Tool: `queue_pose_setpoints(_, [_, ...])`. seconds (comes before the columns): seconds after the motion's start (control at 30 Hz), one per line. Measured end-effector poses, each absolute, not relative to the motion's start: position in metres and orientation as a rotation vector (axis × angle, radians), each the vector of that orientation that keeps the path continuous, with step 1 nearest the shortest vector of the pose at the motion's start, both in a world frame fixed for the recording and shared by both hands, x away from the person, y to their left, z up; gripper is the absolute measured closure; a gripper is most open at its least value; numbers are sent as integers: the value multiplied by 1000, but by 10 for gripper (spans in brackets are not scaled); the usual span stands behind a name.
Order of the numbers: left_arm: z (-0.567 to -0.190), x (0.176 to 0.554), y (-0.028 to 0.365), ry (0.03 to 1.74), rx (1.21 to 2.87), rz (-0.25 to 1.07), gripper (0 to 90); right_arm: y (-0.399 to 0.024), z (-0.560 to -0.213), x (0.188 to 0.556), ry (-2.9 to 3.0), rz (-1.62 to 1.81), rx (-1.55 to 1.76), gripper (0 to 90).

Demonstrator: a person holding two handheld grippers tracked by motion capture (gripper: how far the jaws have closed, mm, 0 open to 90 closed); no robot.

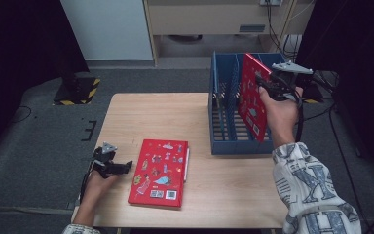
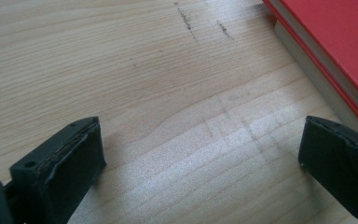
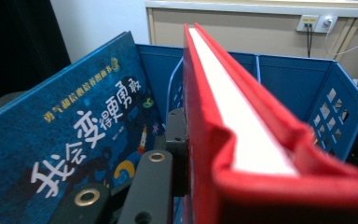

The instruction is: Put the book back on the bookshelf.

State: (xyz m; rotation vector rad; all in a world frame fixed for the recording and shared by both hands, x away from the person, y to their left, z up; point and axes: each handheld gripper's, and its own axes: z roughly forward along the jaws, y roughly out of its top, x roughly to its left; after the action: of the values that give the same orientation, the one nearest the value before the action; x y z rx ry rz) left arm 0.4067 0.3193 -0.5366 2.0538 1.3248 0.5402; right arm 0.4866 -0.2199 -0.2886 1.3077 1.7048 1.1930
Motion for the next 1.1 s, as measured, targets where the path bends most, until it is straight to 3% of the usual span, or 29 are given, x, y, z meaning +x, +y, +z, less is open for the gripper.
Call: queue_pose_setpoints(1.1, [-537,407,319,1326,2050,540,0,-208,-312,527,1694,1167,1353,790])
